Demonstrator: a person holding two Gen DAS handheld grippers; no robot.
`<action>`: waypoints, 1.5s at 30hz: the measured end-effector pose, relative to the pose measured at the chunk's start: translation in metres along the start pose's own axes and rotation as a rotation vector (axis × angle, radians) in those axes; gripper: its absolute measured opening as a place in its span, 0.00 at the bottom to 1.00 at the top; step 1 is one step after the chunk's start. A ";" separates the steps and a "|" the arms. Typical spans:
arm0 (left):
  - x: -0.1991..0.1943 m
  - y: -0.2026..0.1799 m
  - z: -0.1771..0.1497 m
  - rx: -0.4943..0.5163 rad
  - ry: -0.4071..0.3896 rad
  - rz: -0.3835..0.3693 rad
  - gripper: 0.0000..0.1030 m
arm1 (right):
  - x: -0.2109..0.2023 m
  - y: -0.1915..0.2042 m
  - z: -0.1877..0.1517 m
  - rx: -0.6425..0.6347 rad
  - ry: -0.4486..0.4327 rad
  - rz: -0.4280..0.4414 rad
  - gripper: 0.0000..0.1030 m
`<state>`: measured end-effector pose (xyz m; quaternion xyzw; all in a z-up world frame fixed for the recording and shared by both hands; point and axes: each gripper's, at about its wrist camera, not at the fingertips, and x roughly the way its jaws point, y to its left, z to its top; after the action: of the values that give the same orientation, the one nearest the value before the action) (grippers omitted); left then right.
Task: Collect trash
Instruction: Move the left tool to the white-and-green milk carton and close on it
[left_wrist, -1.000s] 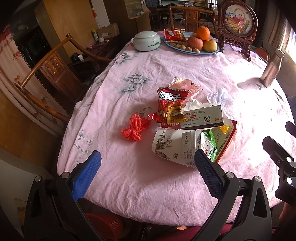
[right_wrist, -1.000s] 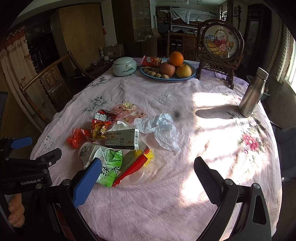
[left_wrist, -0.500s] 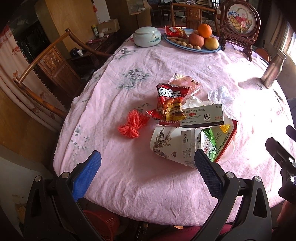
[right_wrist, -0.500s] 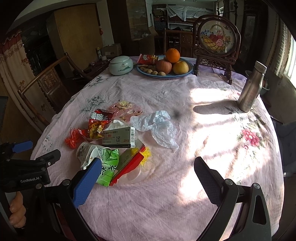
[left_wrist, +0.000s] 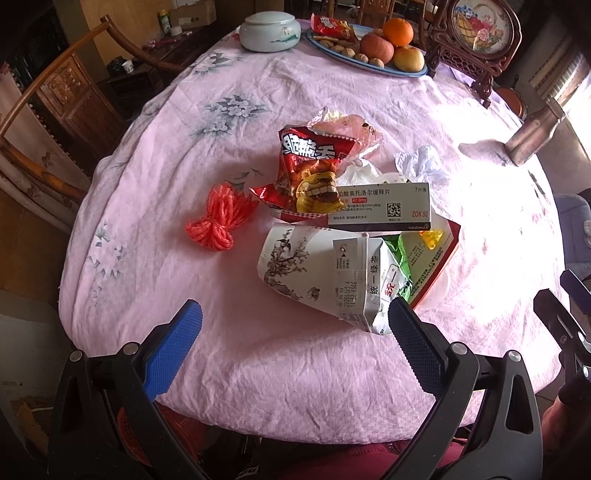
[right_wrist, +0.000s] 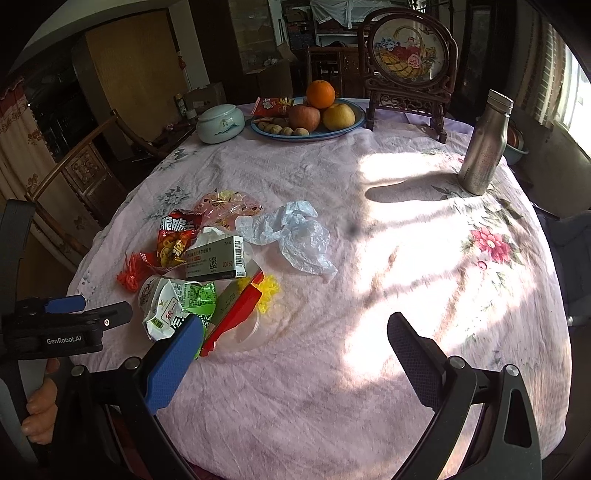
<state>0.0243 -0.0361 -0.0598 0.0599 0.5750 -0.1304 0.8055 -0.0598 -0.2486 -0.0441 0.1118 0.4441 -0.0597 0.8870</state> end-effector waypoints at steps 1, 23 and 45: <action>0.003 -0.004 0.000 0.011 0.007 -0.008 0.94 | 0.000 -0.004 -0.002 0.008 0.005 -0.005 0.95; 0.025 0.051 0.003 -0.139 0.053 -0.140 0.46 | 0.008 -0.024 -0.006 0.055 0.043 0.030 0.95; 0.042 0.036 -0.016 -0.141 0.130 -0.144 0.90 | 0.024 -0.025 -0.003 0.038 0.070 0.080 0.95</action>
<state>0.0321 -0.0037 -0.1066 -0.0301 0.6366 -0.1428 0.7572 -0.0529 -0.2720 -0.0682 0.1482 0.4688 -0.0288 0.8703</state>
